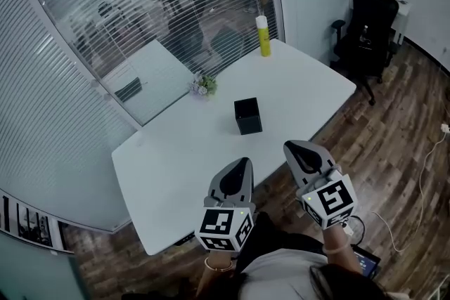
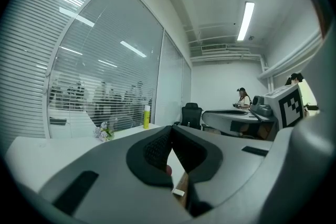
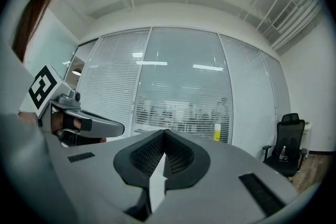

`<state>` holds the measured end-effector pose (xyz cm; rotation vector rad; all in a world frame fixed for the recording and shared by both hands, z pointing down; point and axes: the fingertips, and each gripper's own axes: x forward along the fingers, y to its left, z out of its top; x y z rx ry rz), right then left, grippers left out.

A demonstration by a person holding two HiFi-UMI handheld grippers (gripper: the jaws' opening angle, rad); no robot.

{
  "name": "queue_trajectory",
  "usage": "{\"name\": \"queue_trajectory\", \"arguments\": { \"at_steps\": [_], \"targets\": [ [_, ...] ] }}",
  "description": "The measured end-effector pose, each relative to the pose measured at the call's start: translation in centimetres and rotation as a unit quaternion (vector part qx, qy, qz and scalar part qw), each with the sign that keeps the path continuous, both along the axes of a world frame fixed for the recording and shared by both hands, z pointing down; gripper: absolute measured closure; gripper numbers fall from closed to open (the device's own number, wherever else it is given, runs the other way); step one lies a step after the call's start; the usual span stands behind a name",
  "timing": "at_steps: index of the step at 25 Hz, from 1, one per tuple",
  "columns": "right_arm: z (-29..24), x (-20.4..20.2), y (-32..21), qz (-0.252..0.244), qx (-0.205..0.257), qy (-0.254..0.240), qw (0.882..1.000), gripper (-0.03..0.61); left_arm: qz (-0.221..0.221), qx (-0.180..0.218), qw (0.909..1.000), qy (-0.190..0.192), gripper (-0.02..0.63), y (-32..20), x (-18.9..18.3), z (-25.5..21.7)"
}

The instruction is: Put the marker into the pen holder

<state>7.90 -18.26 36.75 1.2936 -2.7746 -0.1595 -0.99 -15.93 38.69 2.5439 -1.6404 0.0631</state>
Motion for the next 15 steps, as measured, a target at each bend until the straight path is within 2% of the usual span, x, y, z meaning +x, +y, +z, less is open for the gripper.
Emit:
{"name": "queue_trajectory", "arguments": {
  "at_steps": [15],
  "targets": [
    [0.15, 0.02, -0.53, -0.014, -0.002, -0.007, 1.000, 0.551, -0.002, -0.008, 1.0000, 0.002, 0.595, -0.31, 0.61, 0.59]
  ]
}}
